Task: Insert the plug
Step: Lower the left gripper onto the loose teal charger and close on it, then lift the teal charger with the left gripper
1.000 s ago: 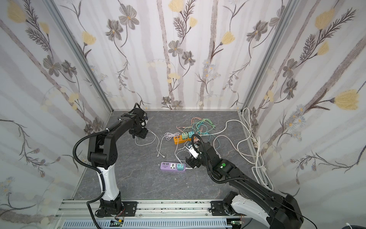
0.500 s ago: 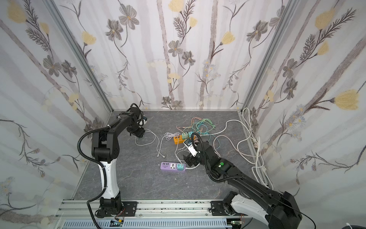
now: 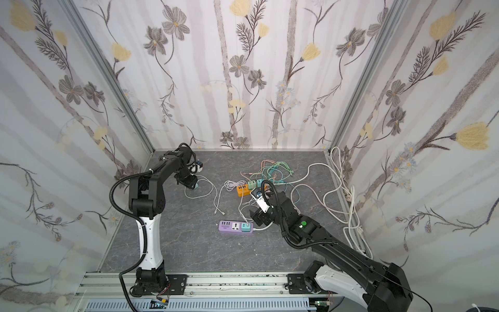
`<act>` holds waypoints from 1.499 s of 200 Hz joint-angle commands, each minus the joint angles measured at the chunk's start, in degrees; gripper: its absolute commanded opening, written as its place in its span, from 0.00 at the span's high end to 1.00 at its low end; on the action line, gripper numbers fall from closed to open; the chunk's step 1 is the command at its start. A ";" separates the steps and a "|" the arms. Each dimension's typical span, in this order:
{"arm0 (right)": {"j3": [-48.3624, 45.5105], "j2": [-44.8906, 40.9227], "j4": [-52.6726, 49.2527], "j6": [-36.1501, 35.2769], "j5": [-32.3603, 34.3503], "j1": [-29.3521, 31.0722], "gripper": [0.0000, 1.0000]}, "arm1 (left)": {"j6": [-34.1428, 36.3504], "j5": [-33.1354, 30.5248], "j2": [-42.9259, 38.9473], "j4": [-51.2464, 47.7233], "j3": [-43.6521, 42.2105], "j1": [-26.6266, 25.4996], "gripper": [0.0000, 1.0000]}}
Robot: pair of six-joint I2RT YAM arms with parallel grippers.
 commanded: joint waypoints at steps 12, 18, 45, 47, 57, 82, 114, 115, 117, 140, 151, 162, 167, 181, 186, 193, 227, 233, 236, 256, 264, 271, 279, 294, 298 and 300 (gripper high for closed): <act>0.84 0.78 0.10 -1.13 0.90 0.02 0.01 | 0.29 3.38 -2.73 -0.76 -3.51 -0.15 0.47; 0.89 0.88 0.11 -1.21 0.90 0.00 0.01 | 0.28 3.45 -3.00 -0.45 -4.06 -0.15 0.44; 1.01 1.45 0.45 -1.37 0.60 0.00 0.01 | 0.29 3.19 -2.74 0.77 -4.73 -0.15 0.42; 1.10 1.49 0.52 -1.37 0.60 0.01 0.01 | 0.29 3.30 -2.65 0.70 -4.63 -0.15 0.42; 1.21 1.72 0.37 -1.37 0.55 0.02 0.01 | 0.21 4.03 -2.22 0.51 -4.16 -0.15 0.42; 1.28 1.99 0.19 -1.38 0.93 1.99 0.01 | 0.24 4.30 -1.42 0.85 -3.36 -0.49 0.43; 1.30 2.10 0.11 -1.51 1.28 2.33 0.01 | 0.36 4.67 -0.32 1.04 -2.51 -0.59 0.43; 1.30 2.06 0.10 -1.53 1.24 2.33 0.01 | 0.37 4.59 -0.29 1.04 -2.48 -0.59 0.43; 1.34 2.10 0.17 -1.54 1.26 2.44 0.01 | 0.33 4.55 -0.24 1.03 -2.42 -0.66 0.43; 1.47 2.12 -0.05 -1.62 1.42 2.58 0.01 | 0.47 4.29 0.17 1.27 -2.54 -0.68 0.45; 1.45 2.12 -0.04 -1.63 1.52 2.57 0.01 | 0.59 4.05 0.25 1.68 -3.09 -0.68 0.45; 1.43 2.03 0.00 -1.63 1.65 2.59 0.01 | 0.81 3.65 0.14 2.31 -3.85 -0.68 0.45; 1.39 2.00 -0.05 -1.64 1.62 2.62 0.01 | 0.90 3.44 0.10 2.43 -4.07 -0.68 0.45; 1.24 1.86 -0.12 -1.64 1.90 2.62 0.01 | 0.95 3.40 -0.06 2.45 -4.48 -0.68 0.46; 1.21 1.81 -0.07 -1.68 2.07 2.67 0.01 | 0.92 3.49 -0.29 2.56 -4.69 -0.68 0.46; 1.08 1.77 0.09 -1.55 2.21 2.66 0.01 | 0.90 3.53 -0.63 2.97 -5.27 -0.68 0.47; 0.45 1.55 1.27 -0.57 3.48 2.67 0.01 | 1.52 2.73 -3.24 5.70 -8.87 -0.68 0.61; 0.11 1.42 1.89 -0.58 3.34 2.63 0.01 | 1.51 2.51 -3.68 6.14 -9.40 -0.68 0.66; -0.08 1.27 2.27 -0.62 3.19 2.65 0.01 | 1.50 2.43 -3.78 6.33 -9.67 -0.68 0.69; -0.90 0.72 4.22 0.63 3.74 2.54 0.01 | 1.19 1.28 -4.39 7.20 -10.71 -0.68 0.86; -0.90 0.63 4.50 1.26 4.54 2.53 0.01 | 0.95 0.87 -4.39 7.31 -10.88 -0.68 0.91; -0.94 0.47 4.62 2.00 5.46 2.59 0.01 | 0.63 0.73 -4.54 7.36 -11.03 -0.68 0.94; -0.85 0.37 4.35 2.95 6.31 2.58 0.01 | 0.09 0.80 -5.01 7.59 -11.22 -0.68 0.99; -0.67 -0.03 3.24 3.86 6.88 2.43 0.01 | -1.19 1.56 -6.74 8.56 -11.82 -0.68 1.00; -0.63 -0.14 3.06 3.95 6.99 2.45 0.01 | -1.66 2.08 -7.25 8.74 -11.86 -0.68 1.00; -0.63 -0.20 3.02 4.07 7.01 2.43 0.01 | -1.93 2.36 -7.61 8.82 -11.86 -0.64 1.00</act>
